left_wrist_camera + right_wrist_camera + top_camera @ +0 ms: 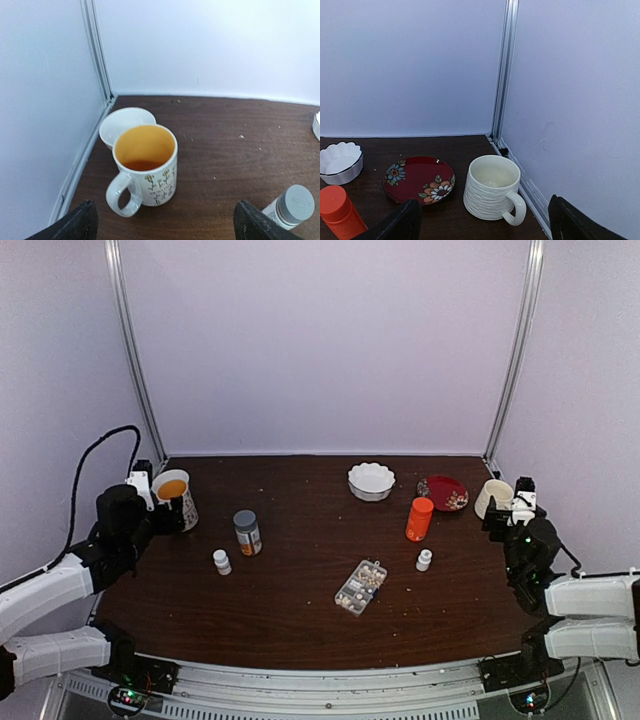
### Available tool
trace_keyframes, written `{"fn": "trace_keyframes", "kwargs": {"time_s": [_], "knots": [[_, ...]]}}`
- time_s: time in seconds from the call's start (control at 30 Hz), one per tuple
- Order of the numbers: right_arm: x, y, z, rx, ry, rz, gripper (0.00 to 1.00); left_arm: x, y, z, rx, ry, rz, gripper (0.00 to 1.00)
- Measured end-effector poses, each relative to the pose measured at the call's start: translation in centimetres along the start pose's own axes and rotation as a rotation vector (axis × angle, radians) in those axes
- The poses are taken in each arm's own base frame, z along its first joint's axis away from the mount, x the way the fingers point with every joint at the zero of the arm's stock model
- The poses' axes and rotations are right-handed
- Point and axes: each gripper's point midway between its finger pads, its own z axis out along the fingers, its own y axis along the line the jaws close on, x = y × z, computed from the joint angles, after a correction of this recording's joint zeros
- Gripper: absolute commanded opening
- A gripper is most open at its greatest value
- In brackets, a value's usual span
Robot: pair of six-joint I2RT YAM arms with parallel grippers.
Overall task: Sort the pills into containers
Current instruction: Reset both arms
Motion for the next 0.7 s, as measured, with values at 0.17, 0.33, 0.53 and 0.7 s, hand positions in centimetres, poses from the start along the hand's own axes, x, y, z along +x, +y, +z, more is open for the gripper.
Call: {"fn": "trace_keyframes", "kwargs": {"time_s": [0.17, 0.33, 0.53, 0.7], "knots": [[1.7, -0.3, 2.4, 0.017, 0.036, -0.019, 0.92, -0.7, 1.7, -0.3, -0.088, -0.109, 0.043, 0.97], [4.0, -0.8, 3.8, 0.038, 0.074, -0.010, 0.93, 0.0, 3.2, 0.2, -0.172, -0.129, 0.087, 0.98], [2.7, -0.7, 4.4, 0.041, 0.034, 0.034, 1.00, -1.2, 5.1, 0.6, -0.248, -0.182, 0.116, 0.98], [2.1, -0.6, 4.4, 0.036, 0.010, 0.046, 1.00, 0.3, 8.0, 2.4, -0.305, -0.168, 0.120, 0.98]]}}
